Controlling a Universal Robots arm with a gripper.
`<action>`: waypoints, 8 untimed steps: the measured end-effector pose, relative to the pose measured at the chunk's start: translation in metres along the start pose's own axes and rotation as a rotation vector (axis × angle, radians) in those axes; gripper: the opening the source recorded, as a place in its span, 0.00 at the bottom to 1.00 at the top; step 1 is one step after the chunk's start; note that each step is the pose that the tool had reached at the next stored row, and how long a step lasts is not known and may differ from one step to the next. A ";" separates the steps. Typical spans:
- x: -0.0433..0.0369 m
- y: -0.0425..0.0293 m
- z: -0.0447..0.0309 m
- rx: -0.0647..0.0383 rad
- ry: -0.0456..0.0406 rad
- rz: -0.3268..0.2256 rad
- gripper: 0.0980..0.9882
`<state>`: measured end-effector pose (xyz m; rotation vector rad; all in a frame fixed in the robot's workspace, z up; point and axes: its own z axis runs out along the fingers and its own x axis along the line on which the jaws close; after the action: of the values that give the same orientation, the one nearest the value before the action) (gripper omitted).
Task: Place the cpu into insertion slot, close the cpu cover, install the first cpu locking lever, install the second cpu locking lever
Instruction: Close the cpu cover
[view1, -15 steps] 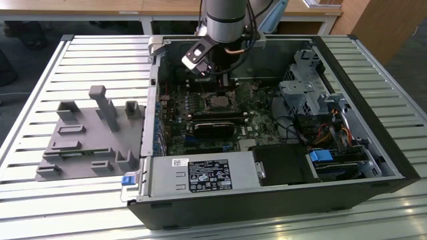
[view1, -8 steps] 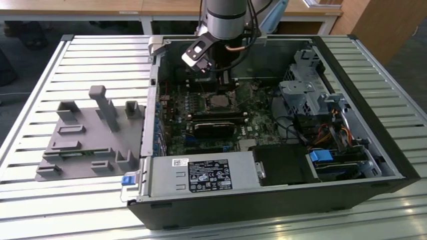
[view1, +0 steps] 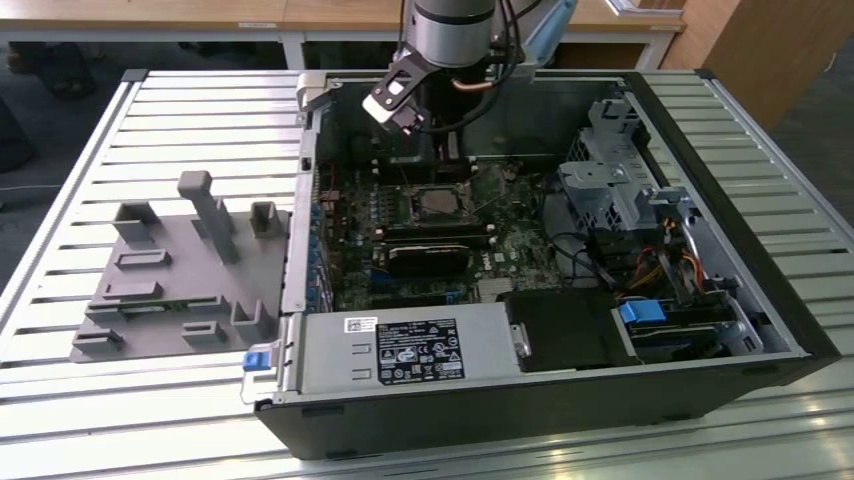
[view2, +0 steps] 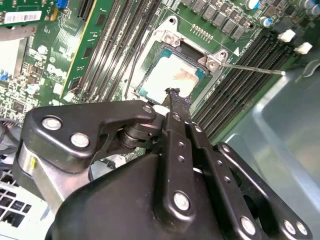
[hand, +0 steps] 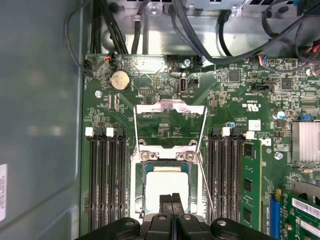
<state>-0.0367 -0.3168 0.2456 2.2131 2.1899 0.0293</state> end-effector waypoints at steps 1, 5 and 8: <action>0.0000 0.0001 -0.0019 0.000 -0.0001 0.000 0.01; -0.0001 0.0003 -0.0105 0.002 -0.0002 0.000 0.01; -0.0001 0.0007 -0.0198 0.002 -0.0001 0.000 0.01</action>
<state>-0.0367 -0.3168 0.2654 2.2140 2.1908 0.0270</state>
